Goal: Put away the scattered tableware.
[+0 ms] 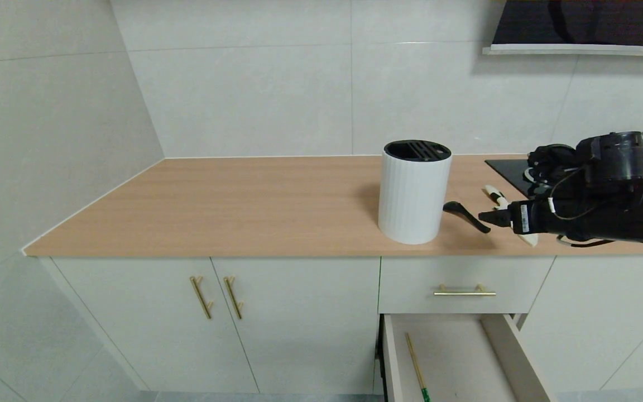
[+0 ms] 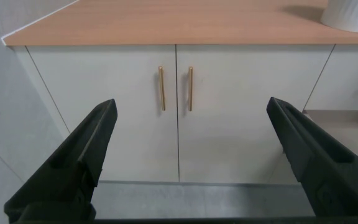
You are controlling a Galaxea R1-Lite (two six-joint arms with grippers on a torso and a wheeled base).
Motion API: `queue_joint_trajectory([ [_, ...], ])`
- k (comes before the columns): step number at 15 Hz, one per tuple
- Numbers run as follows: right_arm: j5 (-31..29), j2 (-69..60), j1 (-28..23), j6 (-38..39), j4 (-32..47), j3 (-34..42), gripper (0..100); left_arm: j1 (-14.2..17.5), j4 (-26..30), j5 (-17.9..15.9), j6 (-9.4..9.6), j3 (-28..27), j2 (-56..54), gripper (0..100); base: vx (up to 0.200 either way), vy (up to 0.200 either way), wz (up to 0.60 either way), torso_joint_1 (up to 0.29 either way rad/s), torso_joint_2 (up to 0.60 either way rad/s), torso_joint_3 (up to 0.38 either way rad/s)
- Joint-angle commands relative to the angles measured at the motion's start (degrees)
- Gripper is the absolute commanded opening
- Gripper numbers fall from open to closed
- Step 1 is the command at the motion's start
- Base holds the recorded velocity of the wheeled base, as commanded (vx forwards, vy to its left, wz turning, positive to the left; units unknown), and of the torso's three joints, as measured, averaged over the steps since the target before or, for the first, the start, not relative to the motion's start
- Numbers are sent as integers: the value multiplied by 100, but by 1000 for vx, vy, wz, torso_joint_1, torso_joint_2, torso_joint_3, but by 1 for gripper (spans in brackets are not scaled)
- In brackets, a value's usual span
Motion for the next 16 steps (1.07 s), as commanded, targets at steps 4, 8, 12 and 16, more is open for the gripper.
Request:
queue_joint_trajectory([
  [4, 87, 1665, -225, -379, -451, -1079, 100, 1, 5, 2, -1, 0, 7, 100, 0, 0, 0, 0, 0, 0],
  [8, 114, 2368, -243, -599, -1163, -1141, 100, 1, -4, 2, -1, 0, 7, 100, 0, 0, 0, 0, 0, 0],
  [12, 122, 2623, -304, -564, -1321, -1360, 100, 1, -4, 2, -1, 0, 7, 100, 0, 0, 0, 0, 0, 0],
  [16, 70, 2807, -445, -537, -1321, -1641, 100, 1, -4, 2, -1, 0, 7, 100, 0, 0, 0, 0, 0, 0],
])
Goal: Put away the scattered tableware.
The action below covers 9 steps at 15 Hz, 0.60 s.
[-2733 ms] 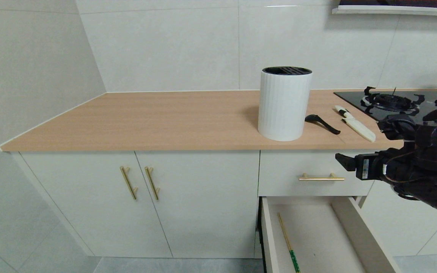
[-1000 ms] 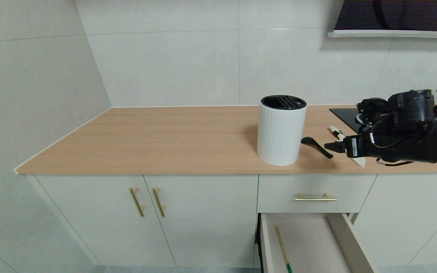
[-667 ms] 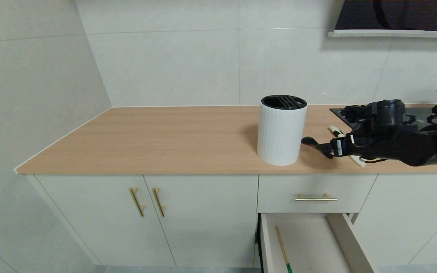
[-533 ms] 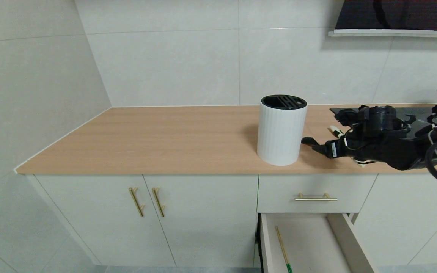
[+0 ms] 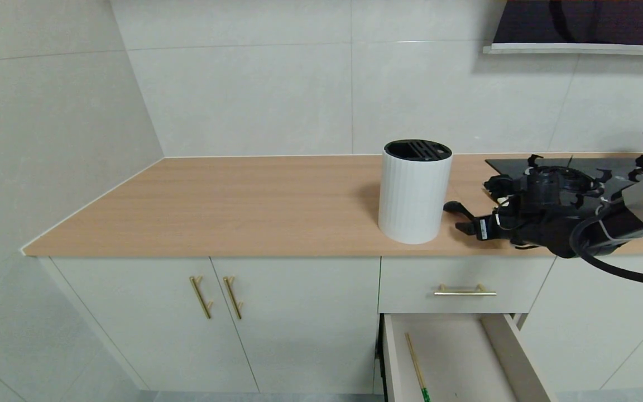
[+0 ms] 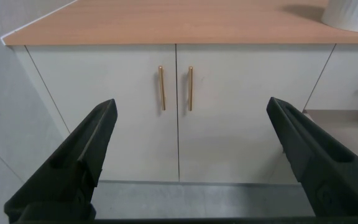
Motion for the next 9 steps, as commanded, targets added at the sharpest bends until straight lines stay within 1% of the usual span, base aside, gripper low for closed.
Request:
queue_joint_trajectory([
  [1, -1, 123, -82, 88, -4, -106, 100, 1, 5, 2, -1, 0, 7, 100, 0, 0, 0, 0, 0, 0],
  [2, 8, 132, -82, 211, -4, -168, 100, 1, -4, 2, -1, 0, 7, 100, 0, 0, 0, 0, 0, 0],
  [9, 16, 317, -99, 361, -4, -300, 100, 1, -4, 2, -1, 0, 7, 100, 0, 0, 0, 0, 0, 0],
])
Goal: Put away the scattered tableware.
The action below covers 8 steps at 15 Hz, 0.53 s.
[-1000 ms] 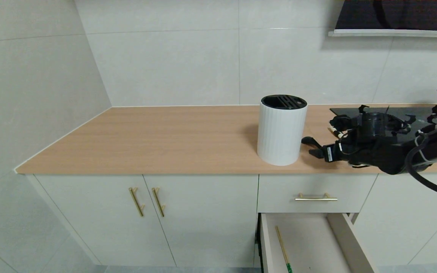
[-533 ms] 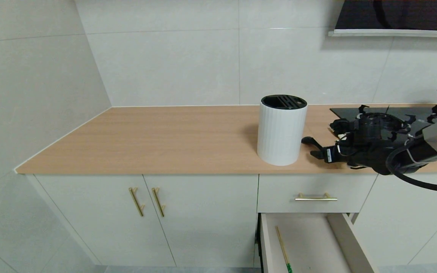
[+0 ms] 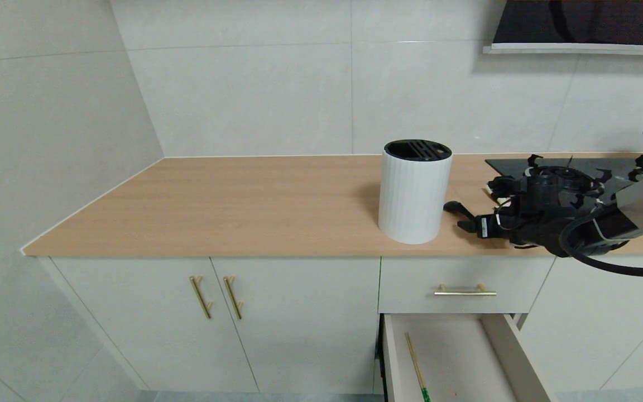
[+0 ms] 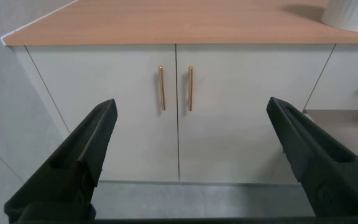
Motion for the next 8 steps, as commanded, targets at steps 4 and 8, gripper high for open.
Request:
queue_joint_trajectory([
  [4, 4, 96, -17, -1, -1, -51, 0, 1, -4, 2, -1, 0, 7, 100, 0, 0, 0, 0, 0, 0],
  [8, 13, 114, -26, -1, -1, -51, 0, 1, -4, 2, -1, 0, 7, 100, 0, 0, 0, 0, 0, 0],
])
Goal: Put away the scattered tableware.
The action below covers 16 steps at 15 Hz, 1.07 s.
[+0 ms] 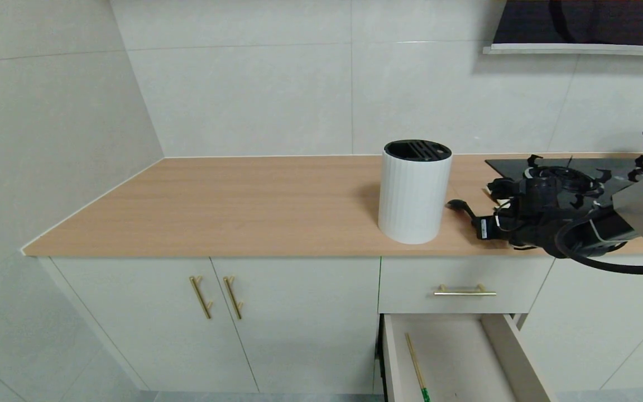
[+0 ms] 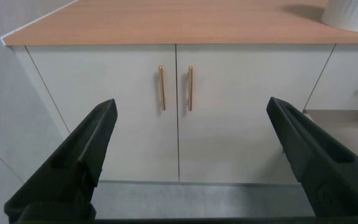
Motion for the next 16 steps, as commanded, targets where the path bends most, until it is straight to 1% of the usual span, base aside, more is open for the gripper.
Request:
queue_joint_trajectory([
  [1, -3, -16, 1, -4, 19, 5, 0, 1, -4, 2, -1, 0, 7, 100, 0, 0, 0, 0, 0, 0],
  [4, -82, -165, 36, 93, 63, 58, 0, 1, -4, 2, -1, 0, 7, 100, 0, 0, 0, 0, 0, 0],
  [5, -205, -350, 89, 286, 80, 164, 0, 1, -4, 2, -1, 0, 7, 100, 0, 0, 0, 0, 0, 0],
  [6, -355, -578, 151, 444, 89, 348, 0, 1, -4, 2, -1, 0, 7, 100, 0, 0, 0, 0, 0, 0],
  [8, -522, -1088, 212, 488, 80, 823, 0, 1, -4, 2, -1, 0, 7, 100, 0, 0, 0, 0, 0, 0],
  [9, -618, -1607, 230, 497, 89, 1297, 0, 1, 5, 2, -1, 0, 7, 100, 0, 0, 0, 0, 0, 0],
  [11, -1005, -2424, 458, 620, 89, 2124, 0, 1, -4, 2, -1, 0, 7, 100, 0, 0, 0, 0, 0, 0],
  [12, -1093, -2776, 546, 708, 63, 2493, 0, 1, -4, 2, -1, 0, 7, 100, 0, 0, 0, 0, 0, 0],
  [16, -1313, -3962, 643, 726, 36, 3574, 0, 1, 5, 2, -1, 0, 7, 100, 0, 0, 0, 0, 0, 0],
])
